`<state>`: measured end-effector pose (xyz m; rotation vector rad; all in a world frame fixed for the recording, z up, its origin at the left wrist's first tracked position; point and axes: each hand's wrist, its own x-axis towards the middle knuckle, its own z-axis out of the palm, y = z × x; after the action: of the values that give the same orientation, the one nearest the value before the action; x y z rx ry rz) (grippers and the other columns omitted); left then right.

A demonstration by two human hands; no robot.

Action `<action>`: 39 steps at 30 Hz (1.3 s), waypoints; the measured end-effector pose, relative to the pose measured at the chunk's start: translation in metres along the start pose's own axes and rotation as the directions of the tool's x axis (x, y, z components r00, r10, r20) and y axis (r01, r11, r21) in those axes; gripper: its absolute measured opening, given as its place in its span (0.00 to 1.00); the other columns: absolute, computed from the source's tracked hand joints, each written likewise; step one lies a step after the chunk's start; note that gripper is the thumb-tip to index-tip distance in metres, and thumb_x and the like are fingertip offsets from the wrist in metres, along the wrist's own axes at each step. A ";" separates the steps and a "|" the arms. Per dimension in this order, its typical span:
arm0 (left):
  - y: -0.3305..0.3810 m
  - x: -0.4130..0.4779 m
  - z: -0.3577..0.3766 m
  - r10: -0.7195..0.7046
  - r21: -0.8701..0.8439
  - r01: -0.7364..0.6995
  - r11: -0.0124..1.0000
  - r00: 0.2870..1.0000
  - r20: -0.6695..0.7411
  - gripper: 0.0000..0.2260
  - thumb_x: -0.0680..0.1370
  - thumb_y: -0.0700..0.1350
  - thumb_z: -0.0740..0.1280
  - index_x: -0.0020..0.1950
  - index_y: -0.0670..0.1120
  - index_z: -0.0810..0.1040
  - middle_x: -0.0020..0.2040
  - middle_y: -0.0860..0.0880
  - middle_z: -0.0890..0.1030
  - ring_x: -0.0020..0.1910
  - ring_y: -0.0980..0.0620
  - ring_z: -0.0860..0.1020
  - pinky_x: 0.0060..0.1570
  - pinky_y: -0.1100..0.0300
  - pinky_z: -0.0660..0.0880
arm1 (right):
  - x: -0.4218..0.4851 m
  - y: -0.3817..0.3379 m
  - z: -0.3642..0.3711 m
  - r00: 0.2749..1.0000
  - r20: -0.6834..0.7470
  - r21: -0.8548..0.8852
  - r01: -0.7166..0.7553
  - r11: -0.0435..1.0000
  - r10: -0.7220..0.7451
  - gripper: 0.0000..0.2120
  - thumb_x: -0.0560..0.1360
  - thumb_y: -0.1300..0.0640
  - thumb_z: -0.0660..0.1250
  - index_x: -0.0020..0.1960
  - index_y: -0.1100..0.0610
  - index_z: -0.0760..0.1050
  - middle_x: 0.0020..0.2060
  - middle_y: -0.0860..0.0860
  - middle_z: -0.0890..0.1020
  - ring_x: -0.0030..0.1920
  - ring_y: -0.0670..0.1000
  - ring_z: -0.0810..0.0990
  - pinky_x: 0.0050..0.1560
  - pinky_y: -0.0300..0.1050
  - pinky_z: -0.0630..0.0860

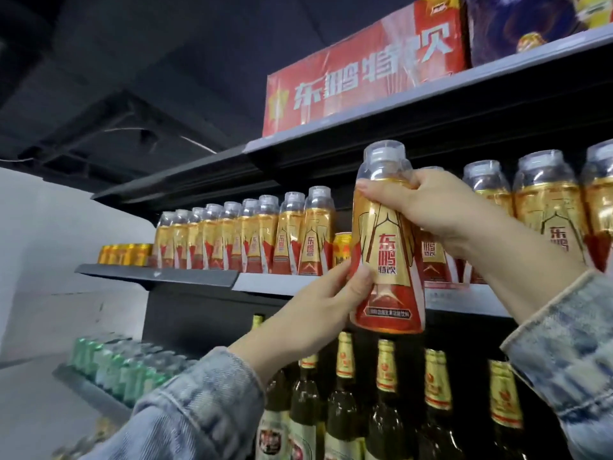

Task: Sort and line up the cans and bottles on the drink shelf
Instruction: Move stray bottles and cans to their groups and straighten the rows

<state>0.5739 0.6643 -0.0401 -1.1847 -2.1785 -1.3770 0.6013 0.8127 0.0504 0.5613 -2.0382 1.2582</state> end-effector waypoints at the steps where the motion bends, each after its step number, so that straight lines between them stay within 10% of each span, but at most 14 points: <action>1: -0.011 0.008 -0.008 0.023 0.023 -0.022 0.999 1.000 -0.007 0.20 0.70 0.64 0.49 0.56 0.62 0.70 0.51 0.64 0.79 0.50 0.69 0.78 0.49 0.72 0.73 | 0.007 0.003 0.003 1.000 -0.028 -0.010 0.000 1.000 -0.001 0.14 0.67 0.44 0.73 0.44 0.53 0.79 0.32 0.50 0.85 0.30 0.46 0.84 0.30 0.38 0.77; 8: -0.069 0.105 -0.062 0.267 0.587 -0.037 0.809 0.913 -0.309 0.21 0.82 0.55 0.52 0.72 0.48 0.67 0.67 0.50 0.74 0.64 0.53 0.72 0.58 0.64 0.66 | 0.057 0.022 0.024 0.985 -0.169 -0.181 -0.012 0.983 -0.019 0.19 0.66 0.41 0.73 0.47 0.55 0.79 0.35 0.52 0.85 0.35 0.50 0.85 0.40 0.44 0.80; 12: -0.078 0.166 -0.074 0.429 0.862 -0.127 0.492 0.896 -0.113 0.21 0.80 0.57 0.51 0.67 0.52 0.71 0.66 0.51 0.75 0.69 0.51 0.67 0.69 0.50 0.59 | 0.074 0.029 0.038 0.979 -0.204 -0.250 -0.047 0.967 -0.005 0.16 0.66 0.41 0.73 0.44 0.53 0.79 0.34 0.50 0.85 0.30 0.45 0.83 0.31 0.37 0.78; 18: -0.070 0.198 -0.072 0.291 0.967 -0.242 0.083 0.934 0.209 0.22 0.78 0.56 0.48 0.62 0.52 0.76 0.63 0.55 0.77 0.74 0.50 0.61 0.71 0.37 0.36 | 0.079 0.034 0.048 0.970 -0.242 -0.260 -0.089 0.961 0.024 0.14 0.67 0.42 0.73 0.43 0.52 0.78 0.32 0.50 0.85 0.29 0.45 0.84 0.29 0.36 0.79; 23: -0.083 0.196 -0.072 0.380 0.919 -0.339 0.199 0.892 0.246 0.37 0.66 0.69 0.37 0.42 0.51 0.80 0.38 0.55 0.81 0.52 0.55 0.77 0.72 0.44 0.33 | 0.082 0.029 0.048 0.938 -0.347 -0.331 -0.131 0.934 0.008 0.19 0.65 0.39 0.72 0.44 0.53 0.79 0.31 0.50 0.85 0.31 0.47 0.85 0.35 0.41 0.80; 30: -0.102 0.166 -0.082 0.593 0.602 -0.400 0.690 0.790 -0.155 0.34 0.62 0.70 0.66 0.62 0.51 0.72 0.52 0.54 0.79 0.56 0.54 0.72 0.60 0.57 0.66 | 0.094 0.019 0.043 0.925 -0.379 -0.301 -0.100 0.949 -0.023 0.17 0.65 0.41 0.73 0.41 0.55 0.78 0.28 0.50 0.84 0.29 0.48 0.84 0.30 0.39 0.78; 33: -0.104 0.152 -0.085 0.523 0.209 -0.483 0.850 0.731 -0.438 0.31 0.63 0.62 0.71 0.63 0.54 0.70 0.53 0.56 0.76 0.50 0.60 0.75 0.44 0.69 0.74 | 0.101 0.015 0.044 0.931 -0.358 -0.301 -0.038 0.953 -0.076 0.15 0.67 0.43 0.72 0.42 0.55 0.78 0.26 0.49 0.83 0.29 0.47 0.84 0.28 0.37 0.77; 39: -0.092 0.146 -0.117 0.234 -0.241 -0.492 0.837 0.719 -0.654 0.22 0.72 0.52 0.70 0.64 0.53 0.70 0.46 0.61 0.72 0.42 0.63 0.75 0.35 0.70 0.73 | 0.124 0.030 0.060 0.900 -0.370 -0.460 0.038 0.887 -0.230 0.14 0.70 0.43 0.70 0.41 0.54 0.77 0.34 0.49 0.83 0.34 0.46 0.84 0.35 0.37 0.79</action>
<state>0.3937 0.6168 0.0535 -1.0290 -1.1647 -1.7500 0.4776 0.7704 0.1038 0.1906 -1.7954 0.7105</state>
